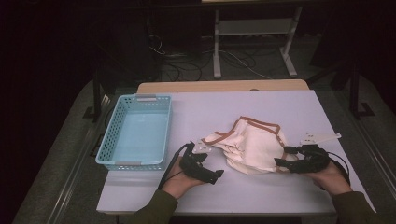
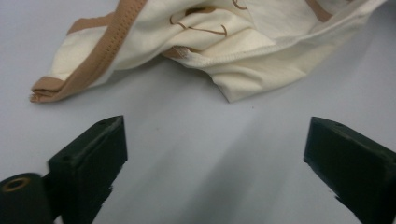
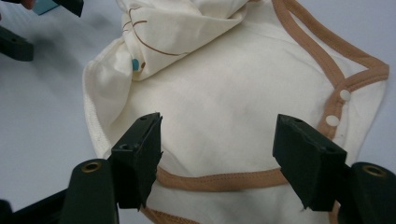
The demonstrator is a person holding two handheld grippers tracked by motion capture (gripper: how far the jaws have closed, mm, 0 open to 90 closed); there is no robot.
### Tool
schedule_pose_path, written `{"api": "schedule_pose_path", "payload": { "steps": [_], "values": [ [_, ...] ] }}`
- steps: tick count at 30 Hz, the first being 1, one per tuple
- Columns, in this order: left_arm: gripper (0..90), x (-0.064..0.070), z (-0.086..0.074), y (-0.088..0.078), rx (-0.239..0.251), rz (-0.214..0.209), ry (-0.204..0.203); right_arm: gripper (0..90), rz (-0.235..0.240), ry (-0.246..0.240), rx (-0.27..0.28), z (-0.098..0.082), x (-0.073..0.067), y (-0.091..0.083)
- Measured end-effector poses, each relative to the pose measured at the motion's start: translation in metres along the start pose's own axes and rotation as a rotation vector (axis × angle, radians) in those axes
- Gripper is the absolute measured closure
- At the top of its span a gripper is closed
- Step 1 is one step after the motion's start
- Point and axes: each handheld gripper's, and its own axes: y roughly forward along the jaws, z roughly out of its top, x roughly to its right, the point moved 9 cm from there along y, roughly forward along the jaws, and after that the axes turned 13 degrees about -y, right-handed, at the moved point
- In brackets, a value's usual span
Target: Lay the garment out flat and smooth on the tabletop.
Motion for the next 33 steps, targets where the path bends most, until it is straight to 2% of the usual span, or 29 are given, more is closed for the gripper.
{"api": "schedule_pose_path", "payload": {
  "steps": [2,7,11,21,29,30,33],
  "values": [
    [13.5,0.001,0.002,0.002,0.006,0.006,0.005,31.8,0.0,-0.003,0.002,0.001,0.0,0.0],
    [18.4,-0.002,0.007,0.006,0.015,0.042,0.009,31.8,-0.003,-0.003,0.007,0.001,0.0,-0.001],
    [24.5,-0.007,0.011,0.008,0.022,0.088,0.019,31.8,-0.005,-0.001,0.011,0.001,0.001,-0.002],
    [33.2,-0.028,0.025,0.004,0.067,0.179,-0.01,31.8,-0.01,0.003,0.016,0.002,0.002,-0.003],
    [38.5,-0.042,0.026,0.01,0.069,0.229,-0.036,31.8,-0.009,0.003,0.016,0.002,0.003,-0.002],
    [38.8,-0.044,0.025,0.01,0.051,0.238,-0.016,31.8,-0.005,0.003,0.012,0.002,0.002,-0.002],
    [40.7,-0.048,0.025,0.012,0.049,0.249,-0.022,31.9,-0.005,0.003,0.012,0.002,0.002,-0.002]
  ]
}}
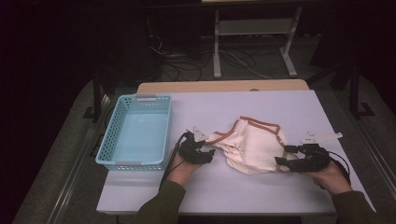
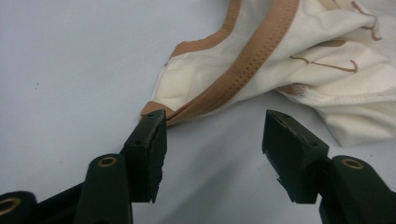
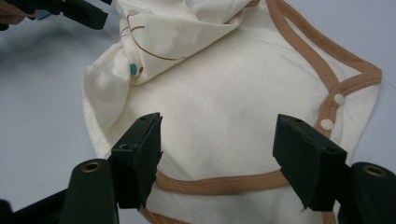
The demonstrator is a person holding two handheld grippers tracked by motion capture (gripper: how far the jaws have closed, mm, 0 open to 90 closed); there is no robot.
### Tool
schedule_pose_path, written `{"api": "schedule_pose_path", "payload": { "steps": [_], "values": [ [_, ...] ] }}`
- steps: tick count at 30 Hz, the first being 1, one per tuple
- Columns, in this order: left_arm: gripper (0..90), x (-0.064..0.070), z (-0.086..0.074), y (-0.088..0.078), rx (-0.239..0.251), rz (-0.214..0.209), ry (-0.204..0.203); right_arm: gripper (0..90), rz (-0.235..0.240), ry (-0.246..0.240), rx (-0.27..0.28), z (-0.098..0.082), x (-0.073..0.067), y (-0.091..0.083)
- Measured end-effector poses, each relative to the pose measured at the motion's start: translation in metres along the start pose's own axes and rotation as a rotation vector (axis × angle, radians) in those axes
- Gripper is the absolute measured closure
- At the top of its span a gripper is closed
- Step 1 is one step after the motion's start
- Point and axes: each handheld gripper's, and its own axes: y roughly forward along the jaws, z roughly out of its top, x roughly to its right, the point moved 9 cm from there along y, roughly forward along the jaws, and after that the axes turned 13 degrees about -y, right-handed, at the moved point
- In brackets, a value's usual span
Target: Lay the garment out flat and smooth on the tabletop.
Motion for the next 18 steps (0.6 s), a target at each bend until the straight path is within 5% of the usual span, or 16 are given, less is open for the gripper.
{"api": "schedule_pose_path", "payload": {
  "steps": [18],
  "values": [
    [56.3,-0.006,0.005,0.015,-0.021,0.027,0.035,31.8,-0.002,0.005,0.007,0.0,0.001,-0.001]
  ]
}}
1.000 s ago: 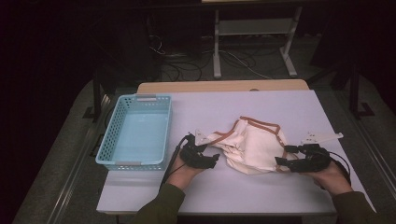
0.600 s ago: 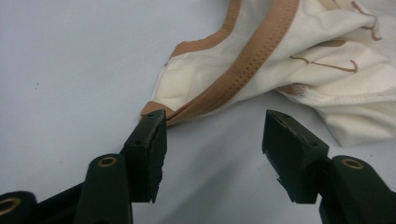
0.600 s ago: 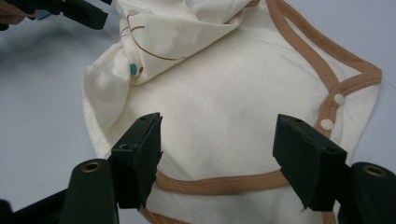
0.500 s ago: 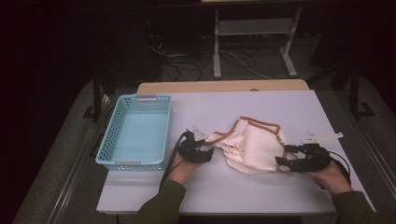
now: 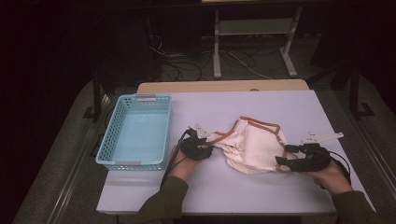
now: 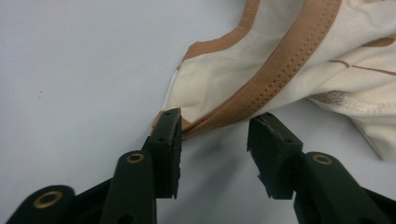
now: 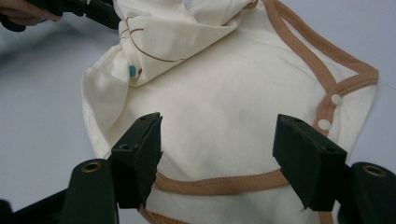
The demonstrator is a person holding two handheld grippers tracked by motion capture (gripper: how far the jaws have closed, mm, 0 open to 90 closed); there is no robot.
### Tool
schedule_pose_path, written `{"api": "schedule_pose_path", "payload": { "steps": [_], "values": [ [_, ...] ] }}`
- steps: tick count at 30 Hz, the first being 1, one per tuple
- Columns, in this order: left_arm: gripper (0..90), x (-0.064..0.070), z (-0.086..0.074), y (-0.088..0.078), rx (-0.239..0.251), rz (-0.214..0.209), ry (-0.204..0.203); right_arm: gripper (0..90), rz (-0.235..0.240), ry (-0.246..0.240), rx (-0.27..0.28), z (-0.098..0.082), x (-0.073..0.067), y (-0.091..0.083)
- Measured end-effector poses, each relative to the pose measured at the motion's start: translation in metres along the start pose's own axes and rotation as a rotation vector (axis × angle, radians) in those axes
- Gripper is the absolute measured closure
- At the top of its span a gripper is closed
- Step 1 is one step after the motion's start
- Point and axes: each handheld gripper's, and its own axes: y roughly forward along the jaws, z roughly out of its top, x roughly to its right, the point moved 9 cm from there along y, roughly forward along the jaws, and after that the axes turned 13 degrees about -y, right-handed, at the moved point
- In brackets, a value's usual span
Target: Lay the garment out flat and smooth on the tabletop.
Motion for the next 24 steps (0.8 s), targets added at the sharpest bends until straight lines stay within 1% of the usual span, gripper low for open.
{"api": "schedule_pose_path", "payload": {
  "steps": [7,9,12,15,19,21,24],
  "values": [
    [72.6,0.0,0.001,0.002,-0.004,-0.007,0.007,31.9,0.0,0.0,0.0,0.0,0.0,0.0],
    [76.8,0.001,0.002,0.003,0.004,-0.015,0.006,31.9,-0.001,0.0,0.001,0.0,0.0,0.0],
    [82.6,0.003,0.003,0.004,0.003,-0.028,0.005,31.9,-0.001,0.0,0.0,0.0,0.0,0.0],
    [85.1,0.004,0.005,0.004,0.009,-0.038,0.0,31.9,-0.001,0.001,-0.001,0.0,0.0,0.0],
    [86.3,0.004,0.008,0.002,0.026,-0.044,-0.008,31.9,-0.001,0.0,0.0,0.0,0.0,0.0],
    [86.5,0.005,0.011,0.001,0.04,-0.051,-0.023,31.9,-0.001,0.001,-0.001,0.0,0.0,0.0],
    [86.6,0.005,0.017,0.0,0.05,-0.054,-0.025,31.9,-0.001,0.001,-0.001,0.0,0.0,0.0]
  ]
}}
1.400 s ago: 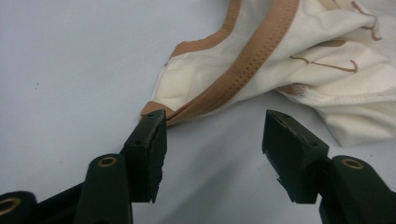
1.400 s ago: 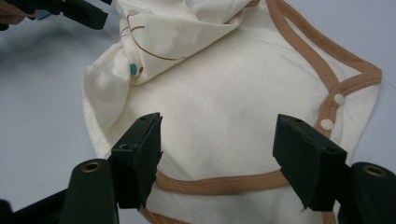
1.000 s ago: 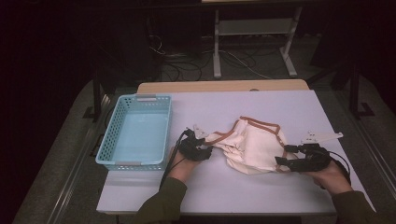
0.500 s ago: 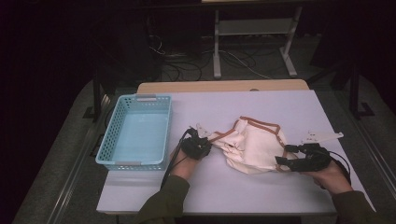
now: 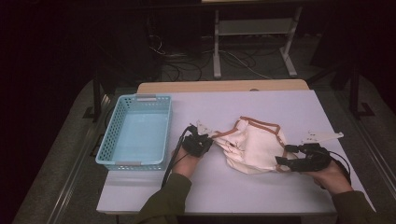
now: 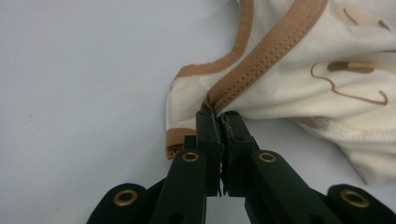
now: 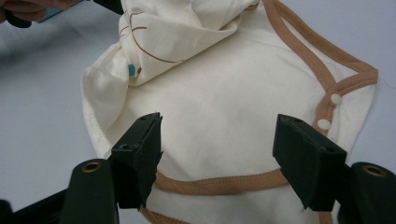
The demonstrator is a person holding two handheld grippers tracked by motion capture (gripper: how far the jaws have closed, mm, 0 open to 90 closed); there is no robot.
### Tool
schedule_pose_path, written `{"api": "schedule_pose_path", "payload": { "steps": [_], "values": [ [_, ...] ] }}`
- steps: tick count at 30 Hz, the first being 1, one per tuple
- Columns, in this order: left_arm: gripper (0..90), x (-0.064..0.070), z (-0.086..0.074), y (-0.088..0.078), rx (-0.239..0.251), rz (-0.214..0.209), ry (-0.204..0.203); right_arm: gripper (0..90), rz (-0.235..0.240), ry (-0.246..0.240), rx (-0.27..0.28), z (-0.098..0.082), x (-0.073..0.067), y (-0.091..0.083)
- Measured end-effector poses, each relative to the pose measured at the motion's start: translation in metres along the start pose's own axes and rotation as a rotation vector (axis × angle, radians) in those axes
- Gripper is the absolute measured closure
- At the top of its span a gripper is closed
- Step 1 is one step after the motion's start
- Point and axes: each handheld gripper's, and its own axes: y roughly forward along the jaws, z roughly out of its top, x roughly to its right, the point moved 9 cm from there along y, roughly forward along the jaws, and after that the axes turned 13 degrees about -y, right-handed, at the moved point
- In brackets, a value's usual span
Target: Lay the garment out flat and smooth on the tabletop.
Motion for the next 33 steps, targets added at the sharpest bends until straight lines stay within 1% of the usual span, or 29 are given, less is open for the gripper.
{"api": "schedule_pose_path", "payload": {
  "steps": [3,11,20,30,33],
  "values": [
    [86.8,0.002,0.009,-0.001,0.015,-0.005,-0.001,31.9,0.0,0.0,0.0,0.0,0.0,0.0],
    [87.0,0.006,0.035,-0.001,0.034,-0.014,0.018,31.9,0.0,0.002,0.002,0.0,0.0,-0.001],
    [87.1,0.007,0.062,0.006,0.037,-0.017,0.032,31.9,-0.002,0.003,0.0,0.0,0.001,-0.001],
    [87.1,0.007,0.08,0.02,0.026,-0.02,0.041,31.9,0.0,0.002,-0.001,0.0,0.001,-0.001],
    [87.0,0.006,0.085,0.026,0.021,-0.015,0.041,31.9,-0.002,0.001,-0.004,-0.001,0.002,-0.001]
  ]
}}
